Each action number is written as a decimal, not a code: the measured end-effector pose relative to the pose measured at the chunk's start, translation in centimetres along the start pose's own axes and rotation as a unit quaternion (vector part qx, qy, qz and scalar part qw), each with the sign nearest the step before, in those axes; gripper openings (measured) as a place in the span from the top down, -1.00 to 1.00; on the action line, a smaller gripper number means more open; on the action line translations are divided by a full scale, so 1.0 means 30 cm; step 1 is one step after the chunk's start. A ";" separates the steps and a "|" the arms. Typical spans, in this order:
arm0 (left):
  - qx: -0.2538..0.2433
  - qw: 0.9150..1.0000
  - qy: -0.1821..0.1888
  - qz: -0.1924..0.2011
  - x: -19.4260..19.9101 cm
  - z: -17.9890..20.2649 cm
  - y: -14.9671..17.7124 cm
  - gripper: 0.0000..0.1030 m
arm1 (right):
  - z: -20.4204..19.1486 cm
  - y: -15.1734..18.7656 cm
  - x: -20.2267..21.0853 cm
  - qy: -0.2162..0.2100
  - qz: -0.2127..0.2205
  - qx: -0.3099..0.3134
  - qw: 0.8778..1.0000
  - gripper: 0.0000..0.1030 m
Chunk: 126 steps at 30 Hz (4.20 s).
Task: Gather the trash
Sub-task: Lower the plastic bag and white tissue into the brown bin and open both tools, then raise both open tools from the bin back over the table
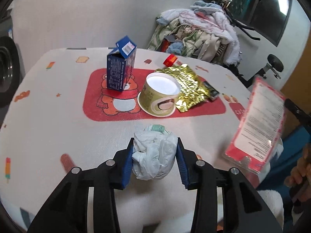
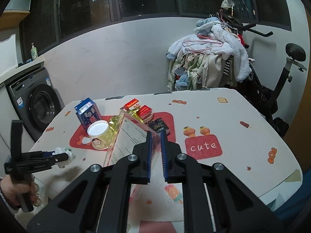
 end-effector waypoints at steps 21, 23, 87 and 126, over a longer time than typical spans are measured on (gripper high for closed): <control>-0.046 0.998 0.030 0.031 0.444 0.079 0.351 0.24 | -0.225 0.262 0.283 -0.053 -0.031 0.056 0.997 0.75; -0.053 0.998 0.032 0.034 0.470 0.081 0.384 0.24 | -0.244 0.299 0.296 -0.057 -0.039 0.063 0.996 0.75; -0.052 0.998 0.038 -0.027 0.312 0.033 0.619 0.23 | -0.419 0.748 0.040 -0.059 -0.235 0.132 0.961 -0.71; -0.077 0.996 -0.026 -0.038 0.259 0.054 0.621 -0.70 | -0.267 0.662 0.093 -0.039 -0.164 0.030 0.985 -0.88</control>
Point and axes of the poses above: each gripper's, at about its wrist camera, not at the fingertips, and x roughly against the way its jaws point, z to its right, y to its underside, the point moved 3 cm from there along -x, roughly the way its jaws point, and after that the axes turned 7 degrees about x, right-handed, at the moved point
